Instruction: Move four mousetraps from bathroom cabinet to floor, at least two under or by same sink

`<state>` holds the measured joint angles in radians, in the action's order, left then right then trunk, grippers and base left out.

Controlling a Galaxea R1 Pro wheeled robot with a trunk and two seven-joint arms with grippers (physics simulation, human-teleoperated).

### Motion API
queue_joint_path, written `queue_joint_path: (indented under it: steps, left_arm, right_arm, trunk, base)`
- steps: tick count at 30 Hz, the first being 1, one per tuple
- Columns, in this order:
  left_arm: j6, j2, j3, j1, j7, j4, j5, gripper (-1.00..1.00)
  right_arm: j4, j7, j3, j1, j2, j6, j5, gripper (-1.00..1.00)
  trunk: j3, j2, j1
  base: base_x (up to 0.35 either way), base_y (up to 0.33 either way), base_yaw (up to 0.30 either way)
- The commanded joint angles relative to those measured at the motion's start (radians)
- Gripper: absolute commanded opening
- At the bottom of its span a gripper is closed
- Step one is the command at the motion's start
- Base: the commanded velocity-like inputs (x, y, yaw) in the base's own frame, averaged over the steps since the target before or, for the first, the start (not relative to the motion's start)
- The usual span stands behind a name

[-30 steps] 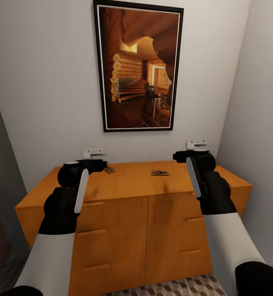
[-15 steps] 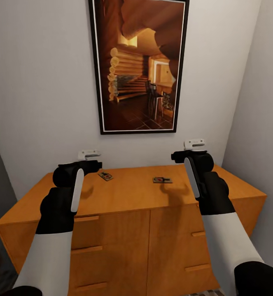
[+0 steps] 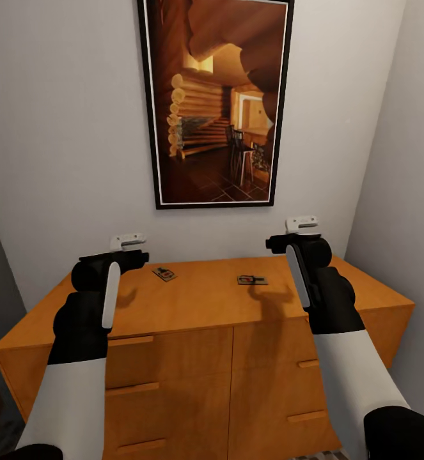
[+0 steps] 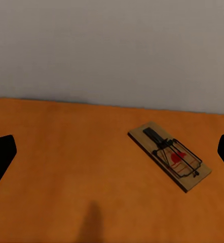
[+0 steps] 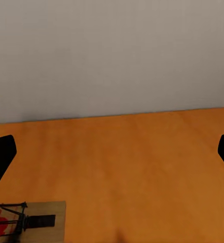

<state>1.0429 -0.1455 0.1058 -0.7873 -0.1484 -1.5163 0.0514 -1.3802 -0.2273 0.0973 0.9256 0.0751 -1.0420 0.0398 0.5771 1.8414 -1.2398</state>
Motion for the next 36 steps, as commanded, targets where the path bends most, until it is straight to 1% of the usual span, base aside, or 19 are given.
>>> queue_joint_path:
  steps: [1, 24, 32, 36]
  left_arm:
    - [0.004, -0.001, 0.002, -0.001, 0.003, -0.001, 0.004, 1.00]
    - [0.004, -0.004, 0.009, 0.002, 0.003, -0.001, 0.003, 1.00]
    - [0.004, -0.009, 0.009, 0.009, 0.003, 0.000, -0.004, 1.00]
    - [0.004, -0.013, 0.007, 0.011, 0.002, 0.000, 0.004, 1.00]
  right_arm:
    - [-0.001, 0.000, 0.001, 0.001, 0.000, -0.005, 0.004, 1.00]
    - [0.000, -0.002, -0.001, 0.001, 0.000, -0.005, 0.005, 1.00]
    - [-0.001, -0.001, -0.001, 0.001, 0.001, -0.005, 0.003, 1.00]
    - [-0.001, 0.000, 0.000, 0.001, 0.001, -0.005, 0.002, 1.00]
  trunk:
    - [0.001, 0.001, 0.000]
    - [0.001, 0.001, 0.000]
    - [0.001, 0.001, 0.000]
    - [0.001, 0.001, 0.000]
  base:
    - [0.000, 0.000, 0.000]
    - [0.000, 0.000, 0.000]
    - [0.000, 0.000, 0.000]
    - [0.000, 0.000, 0.000]
